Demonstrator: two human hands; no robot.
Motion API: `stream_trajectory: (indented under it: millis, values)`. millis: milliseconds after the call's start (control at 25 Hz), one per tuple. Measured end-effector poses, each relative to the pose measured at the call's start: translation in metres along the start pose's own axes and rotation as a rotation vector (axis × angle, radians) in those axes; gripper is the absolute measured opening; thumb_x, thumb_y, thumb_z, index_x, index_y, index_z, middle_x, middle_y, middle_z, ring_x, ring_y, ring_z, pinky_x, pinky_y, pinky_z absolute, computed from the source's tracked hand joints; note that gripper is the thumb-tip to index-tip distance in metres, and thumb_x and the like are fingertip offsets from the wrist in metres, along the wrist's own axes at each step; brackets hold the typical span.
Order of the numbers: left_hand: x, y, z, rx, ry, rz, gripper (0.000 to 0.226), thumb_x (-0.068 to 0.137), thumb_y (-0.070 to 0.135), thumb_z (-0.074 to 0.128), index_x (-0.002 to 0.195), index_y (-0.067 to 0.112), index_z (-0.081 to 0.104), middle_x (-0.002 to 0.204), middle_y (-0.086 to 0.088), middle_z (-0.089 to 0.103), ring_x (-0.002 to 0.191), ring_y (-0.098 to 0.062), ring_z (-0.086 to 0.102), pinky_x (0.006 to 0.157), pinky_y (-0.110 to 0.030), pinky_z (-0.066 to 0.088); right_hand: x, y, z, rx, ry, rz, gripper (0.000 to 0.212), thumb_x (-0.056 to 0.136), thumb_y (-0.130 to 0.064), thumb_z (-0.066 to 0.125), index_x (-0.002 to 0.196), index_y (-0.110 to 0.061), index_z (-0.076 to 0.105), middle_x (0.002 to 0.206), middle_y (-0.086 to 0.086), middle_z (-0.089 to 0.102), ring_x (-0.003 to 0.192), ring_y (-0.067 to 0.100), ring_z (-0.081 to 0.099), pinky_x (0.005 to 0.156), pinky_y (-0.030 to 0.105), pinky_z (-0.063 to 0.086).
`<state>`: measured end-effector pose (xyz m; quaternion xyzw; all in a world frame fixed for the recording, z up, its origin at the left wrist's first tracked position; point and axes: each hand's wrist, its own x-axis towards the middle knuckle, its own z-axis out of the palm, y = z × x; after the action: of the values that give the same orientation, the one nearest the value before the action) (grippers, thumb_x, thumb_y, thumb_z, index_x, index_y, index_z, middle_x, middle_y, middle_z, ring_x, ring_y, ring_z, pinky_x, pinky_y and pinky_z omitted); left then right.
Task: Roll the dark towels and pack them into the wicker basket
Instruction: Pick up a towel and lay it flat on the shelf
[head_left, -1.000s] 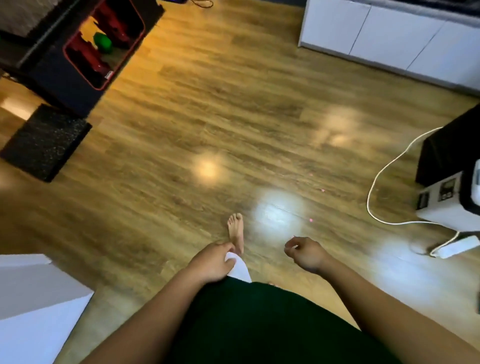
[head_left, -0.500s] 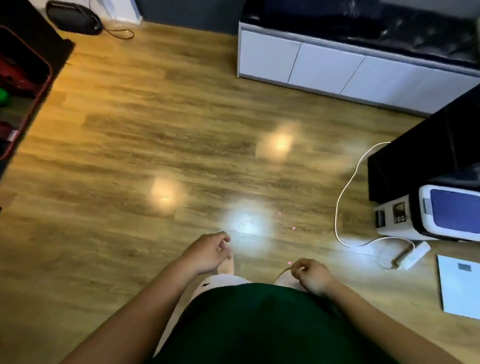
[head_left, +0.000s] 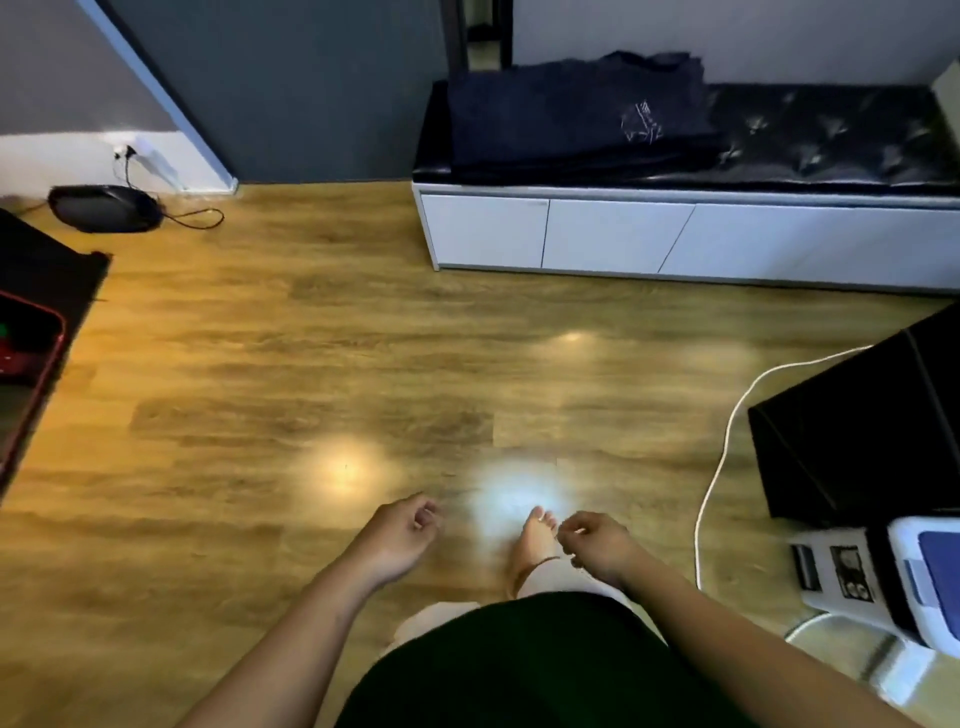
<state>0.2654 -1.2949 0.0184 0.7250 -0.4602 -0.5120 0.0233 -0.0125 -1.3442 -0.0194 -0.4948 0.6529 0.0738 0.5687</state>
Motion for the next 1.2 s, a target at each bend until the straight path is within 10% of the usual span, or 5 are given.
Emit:
stream_trajectory:
  millis: [360,560,800,1040,1200]
  values:
    - [0.167,0.174,-0.081,-0.063,0.057,0.043,0.013,0.097,0.017,0.056,0.099,0.029,0.061,0.092,0.013,0.064,0.080,-0.001,0.058,0.065,-0.008,0.040,0.135,-0.127,-0.196,0.212,-0.004,0.027,0.012,0.099,-0.024,0.057,0.091,-0.019,0.065,0.098,0.012,0.069,0.076,0.022,0.062,0.053,0.022,0.038]
    - [0.305,0.259,-0.135,-0.169,0.033,0.039,0.017,0.096,0.024,0.060,0.083,0.034,0.063,0.096,0.001,0.071,0.091,-0.021,0.068,0.082,-0.031,0.049,0.217,-0.185,-0.288,0.358,0.076,0.142,0.014,0.101,-0.021,0.055,0.108,-0.013,0.064,0.100,0.010,0.065,0.079,0.022,0.059,0.059,0.026,0.037]
    - [0.500,0.383,-0.221,-0.496,-0.015,-0.122,0.012,0.103,0.018,0.050,0.106,0.012,0.060,0.093,-0.009,0.067,0.068,-0.014,0.061,0.053,-0.020,0.045,0.331,-0.267,-0.411,0.531,0.122,0.249,0.010,0.102,-0.017,0.051,0.100,-0.019,0.060,0.100,0.008,0.064,0.075,0.018,0.058,0.063,0.027,0.039]
    - [0.660,0.419,-0.276,-0.944,0.101,-0.405,0.018,0.104,0.026,0.048,0.108,0.012,0.060,0.102,-0.006,0.065,0.094,-0.019,0.067,0.089,-0.037,0.056,0.488,-0.313,-0.522,0.774,0.163,0.261,0.019,0.102,-0.020,0.048,0.117,-0.015,0.059,0.109,0.004,0.068,0.090,0.019,0.069,0.075,0.034,0.057]
    - [0.727,0.406,-0.297,-1.155,0.295,-0.564,0.034,0.100,0.031,0.057,0.126,0.010,0.052,0.112,-0.007,0.060,0.096,-0.020,0.066,0.072,-0.032,0.060,0.583,-0.334,-0.583,0.997,0.213,0.317,0.014,0.103,-0.030,0.051,0.107,-0.020,0.059,0.099,-0.001,0.066,0.103,0.017,0.066,0.079,0.035,0.058]
